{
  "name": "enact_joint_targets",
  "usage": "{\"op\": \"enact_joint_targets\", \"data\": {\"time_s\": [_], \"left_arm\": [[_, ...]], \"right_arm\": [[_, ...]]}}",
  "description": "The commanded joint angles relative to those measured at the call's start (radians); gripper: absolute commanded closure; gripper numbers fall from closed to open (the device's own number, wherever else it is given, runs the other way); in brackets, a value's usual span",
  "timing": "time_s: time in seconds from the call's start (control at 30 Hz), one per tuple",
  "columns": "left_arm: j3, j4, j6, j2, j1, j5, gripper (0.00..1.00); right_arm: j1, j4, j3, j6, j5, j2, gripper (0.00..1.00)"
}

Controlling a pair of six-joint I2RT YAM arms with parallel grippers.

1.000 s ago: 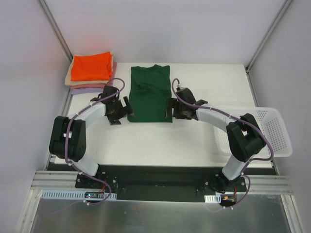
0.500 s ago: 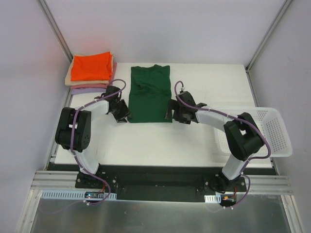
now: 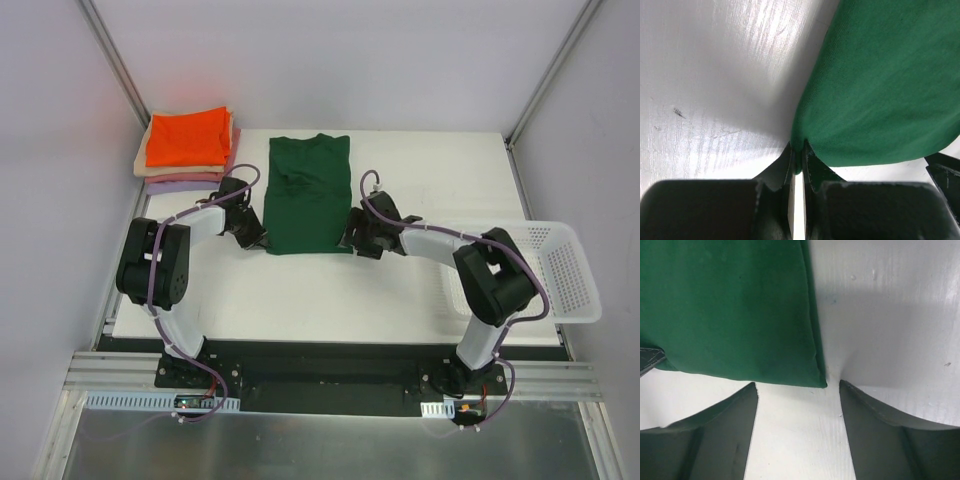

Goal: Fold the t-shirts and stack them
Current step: Grab one side of the 2/3 rectangular tshirt with both arms, then fold the long partially folded tshirt into a neat square

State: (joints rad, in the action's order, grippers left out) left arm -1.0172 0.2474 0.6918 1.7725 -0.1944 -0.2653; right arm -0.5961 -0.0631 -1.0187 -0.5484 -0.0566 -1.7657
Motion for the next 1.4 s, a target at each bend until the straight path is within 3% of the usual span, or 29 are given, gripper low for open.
{"op": "enact_joint_targets", "data": {"time_s": [0.0,0.1,0.37,0.67,0.87,1.07,1.2,1.37], "left_arm": [[0.016,0.043,-0.012,0.036,0.003,0.031,1.0],[0.019,0.043,-0.009,0.035,0.003,0.034,1.0],[0.028,0.043,-0.005,0.028,0.003,0.034,1.0],[0.163,0.044,-0.018,-0.166,-0.007,0.035,1.0],[0.345,0.067,0.018,-0.513,-0.019,0.022,1.0],[0.465,0.246,0.049,-0.923,-0.03,0.015,1.0],[0.453,0.351,0.064,-1.16,-0.033,-0.032,1.0],[0.376,0.426,0.075,-1.329,-0.033,-0.065,1.0]], "right_arm": [[0.001,0.002,0.008,-0.048,-0.014,-0.037,0.38],[-0.001,-0.001,0.011,-0.058,-0.014,-0.044,0.51],[-0.001,-0.004,0.014,-0.035,0.029,-0.067,0.99],[-0.054,-0.003,0.075,0.198,-0.038,0.132,1.0],[-0.119,-0.058,0.199,0.242,-0.15,0.333,1.0],[-0.232,-0.178,0.226,0.265,-0.226,0.56,1.0],[-0.315,-0.144,0.253,0.265,-0.305,0.688,1.0],[-0.407,-0.135,0.258,0.315,-0.255,0.828,1.0]]}}
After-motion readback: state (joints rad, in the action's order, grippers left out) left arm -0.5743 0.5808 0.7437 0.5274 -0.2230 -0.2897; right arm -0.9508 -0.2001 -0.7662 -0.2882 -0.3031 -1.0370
